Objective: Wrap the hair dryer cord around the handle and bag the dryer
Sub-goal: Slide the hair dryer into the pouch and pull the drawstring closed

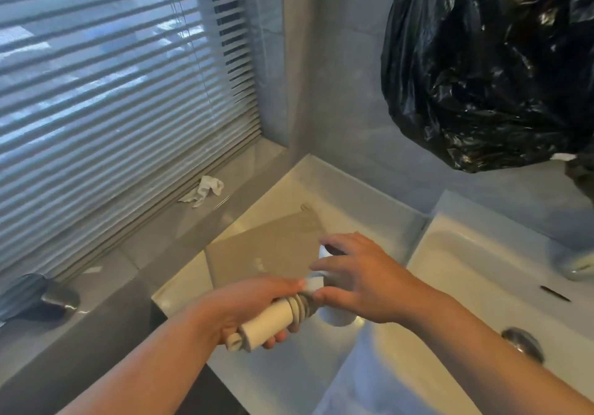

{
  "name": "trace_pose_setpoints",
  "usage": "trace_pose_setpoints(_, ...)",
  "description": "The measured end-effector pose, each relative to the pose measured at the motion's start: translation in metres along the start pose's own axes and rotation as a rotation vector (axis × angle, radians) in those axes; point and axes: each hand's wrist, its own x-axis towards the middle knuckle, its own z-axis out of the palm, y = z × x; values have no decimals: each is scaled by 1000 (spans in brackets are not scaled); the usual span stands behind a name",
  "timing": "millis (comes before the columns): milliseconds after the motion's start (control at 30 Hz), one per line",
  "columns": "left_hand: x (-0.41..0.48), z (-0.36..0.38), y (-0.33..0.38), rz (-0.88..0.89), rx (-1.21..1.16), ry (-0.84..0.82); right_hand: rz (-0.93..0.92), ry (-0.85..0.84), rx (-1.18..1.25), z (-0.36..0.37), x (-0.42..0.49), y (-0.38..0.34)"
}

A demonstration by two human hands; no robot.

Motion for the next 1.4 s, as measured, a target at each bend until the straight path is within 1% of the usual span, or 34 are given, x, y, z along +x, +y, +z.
trace_pose_setpoints(167, 17, -25, 23, 42, 139, -136, 67, 8, -72, -3, 12, -9)
trace_pose_setpoints(367, 37, -51, 46, 122, 346, -329, 52, -106, -222, -11, 32, -16)
trace_pose_setpoints(500, 49, -67, 55, 89, 420, -461, 42, -140, -246, -13, 38, -16)
trace_pose_setpoints(633, 61, -74, 62, 46, 411, -567, 41, -114, -174, -12, 42, -15)
trace_pose_setpoints(733, 74, -77, 64, 5, 413, -601, 77, -59, -162, -6, 48, -12)
trace_pose_setpoints(867, 98, -82, 71, -79, 370, -719, 200, -4, -133, 0, 49, -4)
trace_pose_setpoints(967, 117, -83, 76, -173, 322, -814, 302, -30, -95, 1, 46, 4)
trace_pose_setpoints(1067, 132, -78, 77, -211, 271, -846, 391, -58, -61, 5, 43, 13)
trace_pose_setpoints(1100, 139, -79, 77, -204, 234, -833, 427, -63, -37, 7, 41, 17)
trace_pose_setpoints(1133, 145, -78, 75, -174, 172, -761, 464, -64, -5, 9, 39, 22)
trace_pose_setpoints(1167, 153, -78, 71, -146, 84, -612, 501, -59, 32, 11, 36, 27)
trace_pose_setpoints(1200, 163, -77, 64, -140, -21, -422, 538, -46, 65, 13, 34, 31)
trace_pose_setpoints(1233, 172, -76, 54, -123, -55, -229, 580, -22, 94, 15, 31, 36)
trace_pose_setpoints(1267, 182, -74, 39, -84, 53, -37, 628, 11, 122, 17, 28, 40)
trace_pose_setpoints(1300, 192, -71, 23, -35, 340, 115, 681, 51, 153, 20, 25, 43)
trace_pose_setpoints(1333, 200, -67, 4, 28, 666, 191, 738, 90, 186, 23, 23, 47)
trace_pose_setpoints(1367, 203, -64, -16, 79, 976, 180, 791, 126, 213, 25, 22, 50)
trace_pose_setpoints(1400, 203, -62, -32, 130, 1194, 136, 840, 157, 231, 27, 22, 54)
